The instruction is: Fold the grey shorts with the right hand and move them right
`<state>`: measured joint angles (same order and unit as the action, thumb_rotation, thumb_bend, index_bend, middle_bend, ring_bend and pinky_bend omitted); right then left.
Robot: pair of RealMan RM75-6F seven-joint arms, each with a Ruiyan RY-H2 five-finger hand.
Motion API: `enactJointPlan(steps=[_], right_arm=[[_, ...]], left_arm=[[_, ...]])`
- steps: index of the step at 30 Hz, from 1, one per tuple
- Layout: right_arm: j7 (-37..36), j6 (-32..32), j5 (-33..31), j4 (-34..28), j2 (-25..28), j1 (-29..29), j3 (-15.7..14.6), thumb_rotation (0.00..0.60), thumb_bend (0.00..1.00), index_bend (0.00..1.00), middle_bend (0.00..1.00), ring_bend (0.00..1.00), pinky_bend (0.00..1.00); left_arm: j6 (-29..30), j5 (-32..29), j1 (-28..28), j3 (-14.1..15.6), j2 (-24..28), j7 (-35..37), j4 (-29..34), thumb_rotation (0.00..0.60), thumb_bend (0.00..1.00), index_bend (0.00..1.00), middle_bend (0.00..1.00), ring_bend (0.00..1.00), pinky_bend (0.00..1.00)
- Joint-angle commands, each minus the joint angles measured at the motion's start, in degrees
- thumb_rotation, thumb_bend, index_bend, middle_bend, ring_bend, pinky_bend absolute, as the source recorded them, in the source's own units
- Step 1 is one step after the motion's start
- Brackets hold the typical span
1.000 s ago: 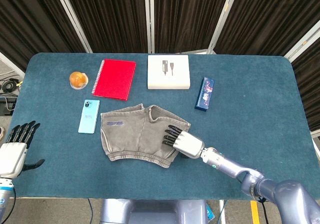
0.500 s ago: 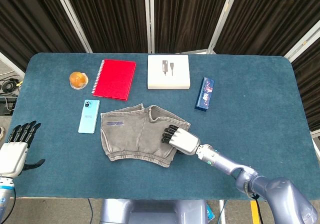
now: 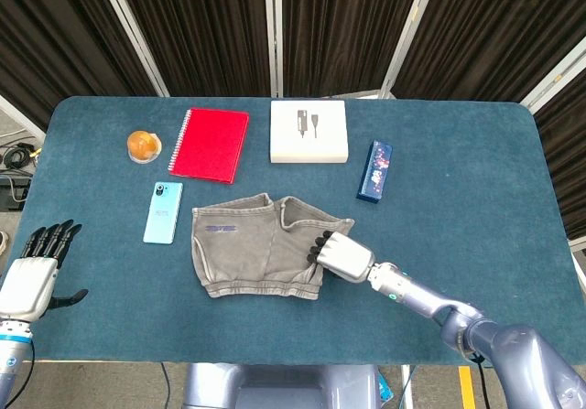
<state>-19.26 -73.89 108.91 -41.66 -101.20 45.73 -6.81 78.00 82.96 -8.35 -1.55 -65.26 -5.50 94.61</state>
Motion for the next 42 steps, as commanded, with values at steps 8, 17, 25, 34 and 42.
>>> enactJointPlan(steps=[8, 17, 25, 34, 42], right_arm=[[-0.3, -12.1, 3.6, -0.6, 11.4, -6.7, -6.1, 0.600, 0.62, 0.63, 0.60, 0.51, 0.53], [6.0, -18.7, 7.8, -0.4, 23.2, -13.0, -12.3, 0.600, 0.61, 0.64, 0.61, 0.52, 0.53], [8.3, -18.9, 11.1, -1.9, 23.5, -10.8, -12.6, 0.600, 0.61, 0.64, 0.61, 0.52, 0.53], [12.5, -8.8, 14.6, -10.1, 20.0, 0.5, -8.9, 0.600, 0.60, 0.64, 0.60, 0.51, 0.53], [16.1, 0.7, 15.2, -15.6, 18.6, 6.8, -7.4, 0.600, 0.60, 0.63, 0.59, 0.50, 0.52]], left_arm=[[0.7, 1.9, 0.0, 0.6, 0.6, 0.7, 1.1, 0.600, 0.03, 0.00, 0.00, 0.00, 0.00], [2.1, 3.1, 0.6, 1.1, 1.2, 1.7, 2.0, 0.600, 0.03, 0.00, 0.00, 0.00, 0.00], [2.1, 2.9, 0.6, 1.1, 1.3, 1.9, 2.1, 0.600, 0.03, 0.00, 0.00, 0.00, 0.00], [1.3, 1.6, 0.4, 0.7, 1.3, 2.4, 1.6, 0.600, 0.03, 0.00, 0.00, 0.00, 0.00], [0.7, 1.3, 0.1, 0.6, 1.4, 3.0, 1.1, 0.600, 0.03, 0.00, 0.00, 0.00, 0.00]])
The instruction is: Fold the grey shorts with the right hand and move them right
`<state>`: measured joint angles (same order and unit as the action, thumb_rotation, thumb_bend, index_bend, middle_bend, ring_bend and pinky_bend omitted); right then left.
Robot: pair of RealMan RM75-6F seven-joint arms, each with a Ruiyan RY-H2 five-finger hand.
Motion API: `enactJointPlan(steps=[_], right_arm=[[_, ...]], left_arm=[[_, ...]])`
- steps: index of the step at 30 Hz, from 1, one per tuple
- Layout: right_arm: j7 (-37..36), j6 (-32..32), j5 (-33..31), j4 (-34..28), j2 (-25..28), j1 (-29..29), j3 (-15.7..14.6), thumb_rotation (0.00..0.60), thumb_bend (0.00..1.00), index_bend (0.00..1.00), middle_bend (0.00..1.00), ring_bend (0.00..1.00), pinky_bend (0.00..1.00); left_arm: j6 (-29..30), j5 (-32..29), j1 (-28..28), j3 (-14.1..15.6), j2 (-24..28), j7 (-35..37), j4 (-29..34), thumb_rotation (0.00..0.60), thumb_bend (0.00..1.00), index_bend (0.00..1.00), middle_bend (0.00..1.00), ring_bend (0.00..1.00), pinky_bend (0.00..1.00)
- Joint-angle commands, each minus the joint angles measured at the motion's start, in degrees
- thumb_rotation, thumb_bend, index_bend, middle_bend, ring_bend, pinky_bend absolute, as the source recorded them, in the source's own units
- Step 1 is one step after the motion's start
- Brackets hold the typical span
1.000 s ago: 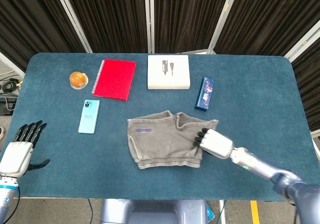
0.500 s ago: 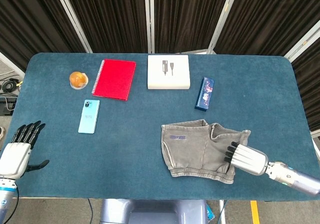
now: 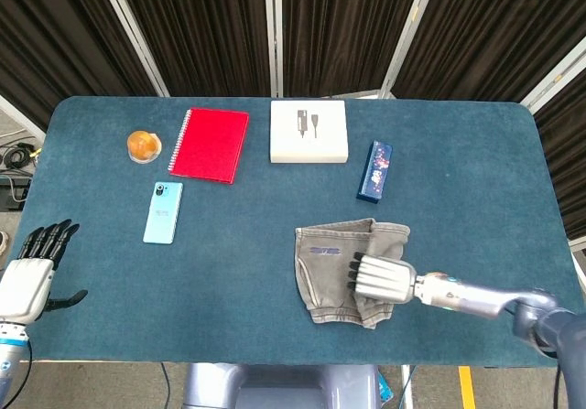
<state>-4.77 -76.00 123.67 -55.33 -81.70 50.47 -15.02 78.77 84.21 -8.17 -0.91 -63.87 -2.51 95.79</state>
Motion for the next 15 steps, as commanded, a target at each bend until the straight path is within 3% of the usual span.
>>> enactJointPlan(steps=[1, 8, 15], right_arm=[[1.9, 3.8, 0.5, -2.3, -1.2, 2.6, 0.9, 0.600, 0.60, 0.63, 0.59, 0.50, 0.52], [5.1, 7.0, 2.1, -2.6, -4.1, 6.5, 2.0, 0.600, 0.59, 0.64, 0.59, 0.50, 0.52], [5.3, 6.6, 4.2, 1.9, -7.4, 9.5, 1.9, 0.600, 0.57, 0.64, 0.59, 0.50, 0.52]], left_arm=[[-0.1, 0.0, -0.1, 0.0, 0.0, 0.1, 0.0, 0.600, 0.03, 0.00, 0.00, 0.00, 0.00], [0.1, 0.3, 0.1, 0.2, 0.4, 1.0, -0.1, 0.600, 0.03, 0.00, 0.00, 0.00, 0.00], [-0.4, -0.5, -0.1, 0.0, 0.1, 0.9, -0.5, 0.600, 0.03, 0.00, 0.00, 0.00, 0.00]])
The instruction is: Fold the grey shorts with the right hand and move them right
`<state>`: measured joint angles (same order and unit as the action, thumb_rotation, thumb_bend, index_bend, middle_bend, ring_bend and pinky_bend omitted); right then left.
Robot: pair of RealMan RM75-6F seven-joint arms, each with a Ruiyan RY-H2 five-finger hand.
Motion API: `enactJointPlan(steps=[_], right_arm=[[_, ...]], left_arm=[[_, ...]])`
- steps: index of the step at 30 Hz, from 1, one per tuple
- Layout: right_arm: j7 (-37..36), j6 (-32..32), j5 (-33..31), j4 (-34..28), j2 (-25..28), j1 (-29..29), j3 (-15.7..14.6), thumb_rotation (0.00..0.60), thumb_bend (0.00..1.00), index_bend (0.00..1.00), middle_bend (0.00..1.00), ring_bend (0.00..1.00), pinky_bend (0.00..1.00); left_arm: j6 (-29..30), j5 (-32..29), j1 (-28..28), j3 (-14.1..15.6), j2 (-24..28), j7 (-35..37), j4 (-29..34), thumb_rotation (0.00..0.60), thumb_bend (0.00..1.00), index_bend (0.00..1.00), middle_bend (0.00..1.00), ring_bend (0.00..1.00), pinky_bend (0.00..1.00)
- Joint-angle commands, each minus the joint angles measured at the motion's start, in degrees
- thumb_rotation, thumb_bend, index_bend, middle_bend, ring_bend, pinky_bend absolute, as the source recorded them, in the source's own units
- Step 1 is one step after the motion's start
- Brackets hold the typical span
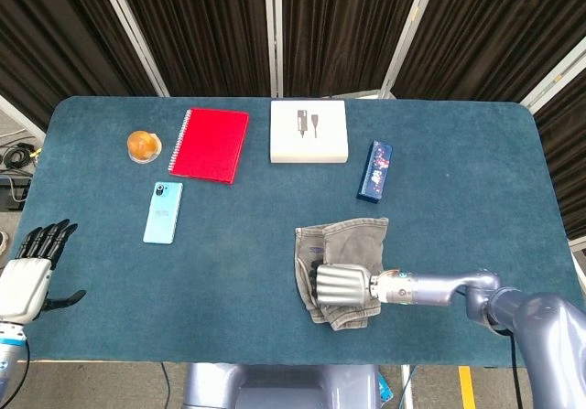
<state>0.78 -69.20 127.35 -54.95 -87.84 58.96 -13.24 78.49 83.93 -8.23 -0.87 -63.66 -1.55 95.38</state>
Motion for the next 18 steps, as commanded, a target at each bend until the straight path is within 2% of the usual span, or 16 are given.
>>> enactJointPlan(steps=[1, 6, 15, 17, 18], right_arm=[[-0.3, -0.2, 0.4, 2.1, -1.7, 1.3, 0.2, 0.600, 0.57, 0.64, 0.59, 0.50, 0.52], [-0.7, 1.3, -0.3, 4.6, -3.5, 3.0, 0.5, 0.600, 0.57, 0.64, 0.59, 0.50, 0.52], [1.8, 3.4, -2.0, 4.7, -6.0, 3.8, 0.8, 0.600, 0.56, 0.62, 0.56, 0.48, 0.52], [2.5, 3.5, -2.3, 4.7, -6.4, 4.0, 0.9, 0.600, 0.51, 0.59, 0.53, 0.47, 0.50], [3.0, 3.7, -2.3, 4.7, -6.5, 4.3, 0.8, 0.600, 0.44, 0.51, 0.48, 0.43, 0.45]], left_arm=[[-0.4, -0.4, -0.1, -0.1, -0.2, -0.2, -0.2, 0.600, 0.03, 0.00, 0.00, 0.00, 0.00], [-1.0, -1.0, -0.4, -0.2, -0.5, -0.5, -0.5, 0.600, 0.03, 0.00, 0.00, 0.00, 0.00], [-1.3, -1.4, -0.5, -0.2, -0.6, -0.5, -0.6, 0.600, 0.03, 0.00, 0.00, 0.00, 0.00], [-1.3, -1.3, -0.5, -0.2, -0.5, -0.4, -0.7, 0.600, 0.03, 0.00, 0.00, 0.00, 0.00], [-1.3, -1.4, -0.5, -0.2, -0.5, -0.3, -0.7, 0.600, 0.03, 0.00, 0.00, 0.00, 0.00]])
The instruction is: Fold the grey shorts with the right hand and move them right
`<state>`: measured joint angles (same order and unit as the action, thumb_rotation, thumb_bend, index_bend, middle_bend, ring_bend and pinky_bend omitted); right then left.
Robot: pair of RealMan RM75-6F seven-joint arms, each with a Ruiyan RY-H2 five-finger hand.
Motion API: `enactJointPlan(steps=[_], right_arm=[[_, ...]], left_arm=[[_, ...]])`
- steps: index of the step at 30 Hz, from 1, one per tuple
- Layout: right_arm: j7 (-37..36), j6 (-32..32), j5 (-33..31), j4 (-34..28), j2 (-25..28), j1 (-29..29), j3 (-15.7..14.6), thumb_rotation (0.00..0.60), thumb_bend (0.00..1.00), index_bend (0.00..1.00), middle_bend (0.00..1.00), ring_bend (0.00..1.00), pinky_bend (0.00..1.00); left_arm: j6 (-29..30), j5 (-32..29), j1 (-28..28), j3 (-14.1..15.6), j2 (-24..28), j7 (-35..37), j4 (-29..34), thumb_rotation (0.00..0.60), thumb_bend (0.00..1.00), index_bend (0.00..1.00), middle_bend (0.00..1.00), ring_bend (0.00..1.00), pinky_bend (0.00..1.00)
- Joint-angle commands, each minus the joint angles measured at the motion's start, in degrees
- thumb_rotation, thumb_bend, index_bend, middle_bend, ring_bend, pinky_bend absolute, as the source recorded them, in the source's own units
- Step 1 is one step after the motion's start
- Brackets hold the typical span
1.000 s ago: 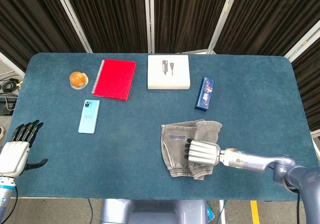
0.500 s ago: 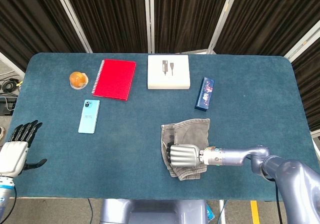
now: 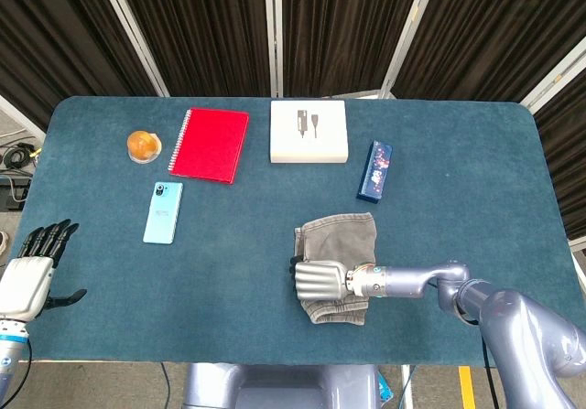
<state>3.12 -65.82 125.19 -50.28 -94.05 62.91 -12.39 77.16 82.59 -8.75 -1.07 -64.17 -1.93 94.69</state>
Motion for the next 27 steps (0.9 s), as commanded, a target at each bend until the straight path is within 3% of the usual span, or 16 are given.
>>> enactJointPlan(steps=[1, 3, 4, 5, 7, 12, 19, 22, 27], right_arm=[[1.9, 1.1, -0.6, 0.0, -0.2, 0.3, 0.2, 0.600, 0.35, 0.39, 0.40, 0.37, 0.39], [5.6, 4.0, -3.0, -1.9, 0.1, -0.5, 1.5, 0.600, 0.14, 0.11, 0.15, 0.17, 0.20], [7.5, 5.2, -4.2, -3.2, 0.4, -0.9, 2.3, 0.600, 0.06, 0.03, 0.05, 0.07, 0.11], [9.3, 6.2, -5.3, -4.6, 0.8, -1.3, 3.0, 0.600, 0.03, 0.01, 0.01, 0.03, 0.06], [12.3, 7.4, -7.2, -7.6, 1.7, -1.8, 4.3, 0.600, 0.00, 0.00, 0.00, 0.00, 0.01], [15.1, 7.5, -7.9, -13.3, 5.5, -1.8, 4.8, 0.600, 0.00, 0.00, 0.00, 0.00, 0.00], [16.1, 2.1, -8.8, -20.0, 13.3, -4.6, 4.7, 0.600, 0.00, 0.00, 0.00, 0.00, 0.00], [15.6, -1.9, -10.9, -22.4, 17.5, -7.7, 5.1, 0.600, 0.00, 0.00, 0.00, 0.00, 0.00], [10.5, -12.0, -21.6, -28.1, 25.5, -19.3, 6.1, 0.600, 0.00, 0.00, 0.00, 0.00, 0.00]], left_arm=[[-0.1, -0.1, 0.0, 0.0, 0.0, 0.1, 0.0, 0.600, 0.03, 0.00, 0.00, 0.00, 0.00], [-0.2, -0.1, -0.1, 0.0, 0.1, 0.2, -0.1, 0.600, 0.03, 0.00, 0.00, 0.00, 0.00], [-0.3, -0.1, -0.1, 0.0, 0.1, 0.2, -0.1, 0.600, 0.03, 0.00, 0.00, 0.00, 0.00], [-0.3, -0.1, -0.1, 0.0, 0.1, 0.2, -0.1, 0.600, 0.03, 0.00, 0.00, 0.00, 0.00], [-0.2, 0.1, -0.1, 0.1, 0.1, 0.4, 0.0, 0.600, 0.03, 0.00, 0.00, 0.00, 0.00], [0.0, 0.2, 0.0, 0.1, 0.3, 0.9, 0.0, 0.600, 0.03, 0.00, 0.00, 0.00, 0.00], [0.4, 0.9, 0.1, 0.2, 0.7, 1.8, 0.2, 0.600, 0.03, 0.00, 0.00, 0.00, 0.00], [0.9, 1.6, 0.3, 0.4, 0.9, 2.2, 0.4, 0.600, 0.03, 0.00, 0.00, 0.00, 0.00], [3.1, 4.1, 0.8, 0.8, 1.2, 3.0, 0.8, 0.600, 0.03, 0.00, 0.00, 0.00, 0.00]])
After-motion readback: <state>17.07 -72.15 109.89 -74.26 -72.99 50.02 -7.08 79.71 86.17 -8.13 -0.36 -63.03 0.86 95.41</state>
